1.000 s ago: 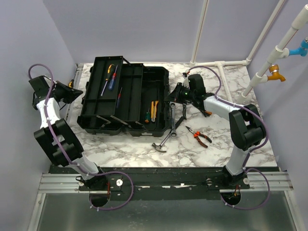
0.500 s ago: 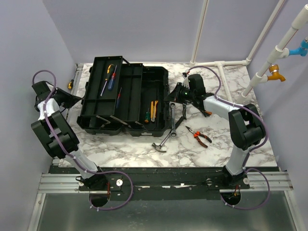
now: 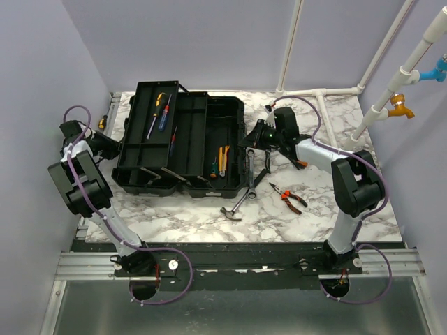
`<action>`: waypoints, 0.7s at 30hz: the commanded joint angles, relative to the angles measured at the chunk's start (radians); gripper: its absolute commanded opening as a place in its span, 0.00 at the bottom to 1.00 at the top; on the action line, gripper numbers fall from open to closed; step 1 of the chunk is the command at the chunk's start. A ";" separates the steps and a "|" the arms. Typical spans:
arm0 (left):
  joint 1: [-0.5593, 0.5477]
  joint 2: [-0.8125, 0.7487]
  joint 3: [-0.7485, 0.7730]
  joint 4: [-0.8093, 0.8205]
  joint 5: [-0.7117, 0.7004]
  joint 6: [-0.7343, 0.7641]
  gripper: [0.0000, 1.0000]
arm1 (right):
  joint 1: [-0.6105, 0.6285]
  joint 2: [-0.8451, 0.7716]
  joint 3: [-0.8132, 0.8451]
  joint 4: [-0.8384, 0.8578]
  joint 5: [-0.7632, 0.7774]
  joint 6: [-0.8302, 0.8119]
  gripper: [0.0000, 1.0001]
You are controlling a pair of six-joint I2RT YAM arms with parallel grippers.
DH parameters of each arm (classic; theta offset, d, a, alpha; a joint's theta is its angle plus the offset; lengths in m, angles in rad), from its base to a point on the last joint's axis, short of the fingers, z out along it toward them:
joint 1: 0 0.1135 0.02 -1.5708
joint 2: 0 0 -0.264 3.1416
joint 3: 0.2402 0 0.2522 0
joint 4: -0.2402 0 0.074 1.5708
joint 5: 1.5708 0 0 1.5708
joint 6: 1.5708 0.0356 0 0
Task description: Pack the tool kit
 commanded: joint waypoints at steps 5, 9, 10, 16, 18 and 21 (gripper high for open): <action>-0.163 -0.283 -0.080 0.064 0.216 -0.101 0.00 | 0.031 0.071 0.002 -0.034 -0.097 -0.005 0.01; -0.206 -0.374 -0.117 0.102 0.204 -0.139 0.00 | 0.036 0.078 0.005 -0.035 -0.099 -0.006 0.01; -0.217 -0.395 -0.119 0.105 0.200 -0.148 0.00 | 0.037 0.079 0.006 -0.034 -0.101 -0.006 0.01; -0.315 -0.497 -0.107 0.104 0.153 -0.175 0.00 | 0.038 0.084 0.011 -0.032 -0.108 -0.006 0.01; -0.353 -0.524 -0.103 0.108 0.136 -0.188 0.00 | 0.040 0.083 0.010 -0.031 -0.108 -0.006 0.01; -0.414 -0.556 -0.089 0.103 0.105 -0.197 0.00 | 0.039 0.080 0.006 -0.025 -0.111 -0.003 0.01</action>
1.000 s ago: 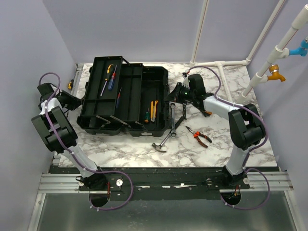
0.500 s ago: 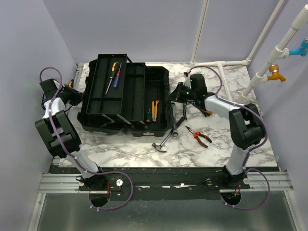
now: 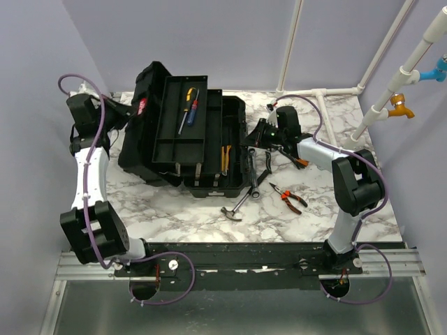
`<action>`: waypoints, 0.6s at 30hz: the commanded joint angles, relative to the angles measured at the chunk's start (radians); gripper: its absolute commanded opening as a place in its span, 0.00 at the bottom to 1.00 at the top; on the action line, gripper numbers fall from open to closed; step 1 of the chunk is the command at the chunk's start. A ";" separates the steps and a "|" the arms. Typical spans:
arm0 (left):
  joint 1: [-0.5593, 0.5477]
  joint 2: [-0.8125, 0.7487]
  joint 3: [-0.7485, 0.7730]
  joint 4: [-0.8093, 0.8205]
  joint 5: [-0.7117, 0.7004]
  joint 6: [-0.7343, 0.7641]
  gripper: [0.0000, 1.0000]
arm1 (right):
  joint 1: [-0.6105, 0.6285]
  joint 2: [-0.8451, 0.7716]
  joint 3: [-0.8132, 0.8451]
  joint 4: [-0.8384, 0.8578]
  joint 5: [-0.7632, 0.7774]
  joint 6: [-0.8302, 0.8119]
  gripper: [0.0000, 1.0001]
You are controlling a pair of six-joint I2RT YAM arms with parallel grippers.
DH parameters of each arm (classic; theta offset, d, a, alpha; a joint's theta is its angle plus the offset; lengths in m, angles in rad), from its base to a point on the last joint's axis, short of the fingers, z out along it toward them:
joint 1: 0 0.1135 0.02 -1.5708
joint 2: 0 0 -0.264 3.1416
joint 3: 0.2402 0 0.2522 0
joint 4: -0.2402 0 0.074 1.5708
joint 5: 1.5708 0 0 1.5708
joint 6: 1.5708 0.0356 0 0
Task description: Pack the tool kit
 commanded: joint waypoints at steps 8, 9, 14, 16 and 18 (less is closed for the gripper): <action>-0.333 -0.048 0.012 -0.078 0.232 -0.082 0.00 | 0.062 0.056 -0.021 0.005 -0.077 0.009 0.01; -0.335 -0.040 0.001 -0.065 0.233 -0.088 0.00 | 0.062 0.054 -0.025 0.013 -0.082 0.011 0.01; -0.436 -0.001 -0.025 -0.001 0.229 -0.108 0.00 | 0.062 0.046 -0.039 0.046 -0.100 0.022 0.01; -0.484 0.018 -0.021 0.024 0.224 -0.121 0.00 | 0.061 0.043 -0.047 0.069 -0.115 0.028 0.01; -0.537 0.040 -0.002 0.037 0.215 -0.127 0.00 | 0.062 0.038 -0.054 0.088 -0.121 0.029 0.01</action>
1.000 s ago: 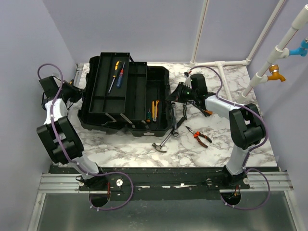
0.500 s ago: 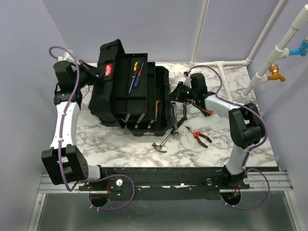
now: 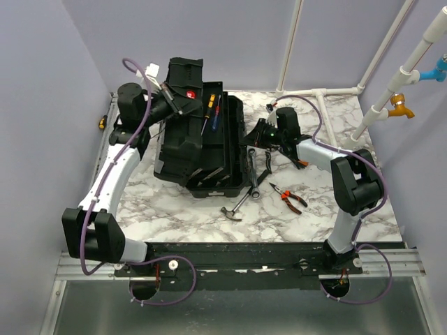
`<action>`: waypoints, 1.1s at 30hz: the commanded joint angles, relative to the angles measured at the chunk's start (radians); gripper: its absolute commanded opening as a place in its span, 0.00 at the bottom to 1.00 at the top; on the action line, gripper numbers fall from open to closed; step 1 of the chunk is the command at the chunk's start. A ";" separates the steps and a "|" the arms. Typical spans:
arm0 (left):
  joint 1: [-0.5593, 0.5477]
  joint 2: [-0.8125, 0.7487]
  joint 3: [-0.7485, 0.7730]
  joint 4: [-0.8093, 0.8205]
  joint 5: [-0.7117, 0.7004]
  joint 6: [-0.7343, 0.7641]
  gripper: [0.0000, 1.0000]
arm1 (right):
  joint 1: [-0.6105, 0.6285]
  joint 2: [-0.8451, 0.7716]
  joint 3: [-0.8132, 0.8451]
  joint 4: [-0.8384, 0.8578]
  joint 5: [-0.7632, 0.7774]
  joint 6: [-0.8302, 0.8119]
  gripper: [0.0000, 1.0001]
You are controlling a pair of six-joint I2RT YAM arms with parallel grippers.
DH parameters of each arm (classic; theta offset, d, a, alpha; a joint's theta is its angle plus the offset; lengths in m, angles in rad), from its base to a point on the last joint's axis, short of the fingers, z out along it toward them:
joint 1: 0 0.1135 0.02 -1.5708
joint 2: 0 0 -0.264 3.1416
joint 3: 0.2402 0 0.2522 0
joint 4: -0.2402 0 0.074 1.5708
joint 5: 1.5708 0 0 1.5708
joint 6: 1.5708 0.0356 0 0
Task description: Pack the tool kit
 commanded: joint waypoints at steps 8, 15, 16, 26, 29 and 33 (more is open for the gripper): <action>-0.293 0.204 0.155 -0.146 0.081 -0.026 0.00 | 0.060 -0.042 -0.083 0.066 -0.040 -0.004 0.03; -0.373 0.194 0.391 -0.297 0.075 0.043 0.00 | 0.058 -0.161 -0.152 0.062 0.182 -0.015 0.04; -0.378 0.183 0.402 -0.305 0.081 0.054 0.00 | 0.058 -0.175 -0.164 0.063 0.214 -0.016 0.05; -0.354 -0.107 0.362 -0.573 -0.215 0.262 0.00 | 0.058 -0.332 -0.221 -0.046 0.658 0.005 0.25; -0.304 -0.217 0.202 -0.547 -0.315 0.273 0.06 | 0.056 -0.361 -0.211 -0.080 0.707 0.011 0.38; -0.215 -0.319 0.019 -0.508 -0.331 0.269 0.22 | 0.055 -0.379 -0.190 -0.113 0.731 0.011 0.61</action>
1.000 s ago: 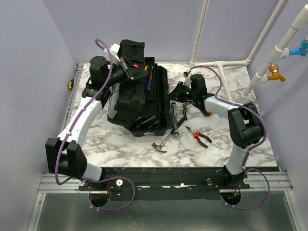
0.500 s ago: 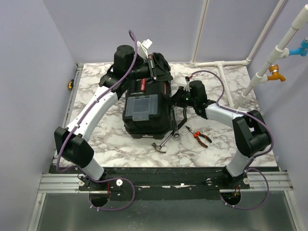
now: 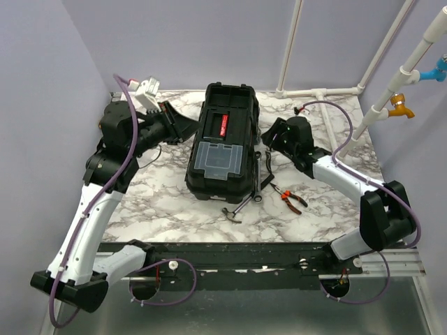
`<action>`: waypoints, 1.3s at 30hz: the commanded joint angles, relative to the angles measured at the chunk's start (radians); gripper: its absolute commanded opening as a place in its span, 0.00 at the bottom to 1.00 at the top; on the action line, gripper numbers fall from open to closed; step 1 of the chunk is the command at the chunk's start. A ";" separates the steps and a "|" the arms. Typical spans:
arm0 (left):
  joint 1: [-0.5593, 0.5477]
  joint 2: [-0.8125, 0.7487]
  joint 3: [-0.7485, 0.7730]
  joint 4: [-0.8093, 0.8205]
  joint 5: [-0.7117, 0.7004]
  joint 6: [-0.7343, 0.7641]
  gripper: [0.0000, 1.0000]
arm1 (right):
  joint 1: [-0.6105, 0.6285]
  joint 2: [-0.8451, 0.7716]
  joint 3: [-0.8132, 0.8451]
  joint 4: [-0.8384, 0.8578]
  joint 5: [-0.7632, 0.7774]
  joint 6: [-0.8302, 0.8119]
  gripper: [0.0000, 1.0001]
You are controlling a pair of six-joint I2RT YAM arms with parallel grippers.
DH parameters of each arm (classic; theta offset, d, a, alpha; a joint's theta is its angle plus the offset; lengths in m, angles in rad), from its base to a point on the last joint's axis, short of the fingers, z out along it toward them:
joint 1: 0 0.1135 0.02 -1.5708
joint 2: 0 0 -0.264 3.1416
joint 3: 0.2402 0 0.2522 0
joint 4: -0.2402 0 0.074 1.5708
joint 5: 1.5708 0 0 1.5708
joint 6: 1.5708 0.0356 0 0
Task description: Pack the tool kit
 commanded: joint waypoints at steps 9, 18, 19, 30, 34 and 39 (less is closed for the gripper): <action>0.159 -0.111 -0.296 -0.014 -0.206 0.055 0.61 | -0.011 -0.049 0.104 -0.037 -0.059 -0.032 0.71; 0.174 -0.120 -0.409 0.047 -0.292 0.047 0.98 | -0.008 0.016 0.212 -0.075 -0.356 -0.063 1.00; 0.177 -0.122 -0.422 0.057 -0.299 0.046 0.98 | -0.007 0.028 0.217 -0.077 -0.380 -0.058 1.00; 0.222 -0.108 -0.499 0.145 -0.266 0.026 0.98 | 0.131 0.166 0.134 -0.043 -0.411 0.000 0.80; 0.251 -0.128 -0.500 0.137 -0.258 0.039 0.98 | 0.249 0.185 0.107 0.016 -0.387 0.048 0.74; 0.290 -0.135 -0.477 0.091 -0.263 0.080 0.98 | 0.340 0.171 0.069 0.096 -0.318 0.116 0.71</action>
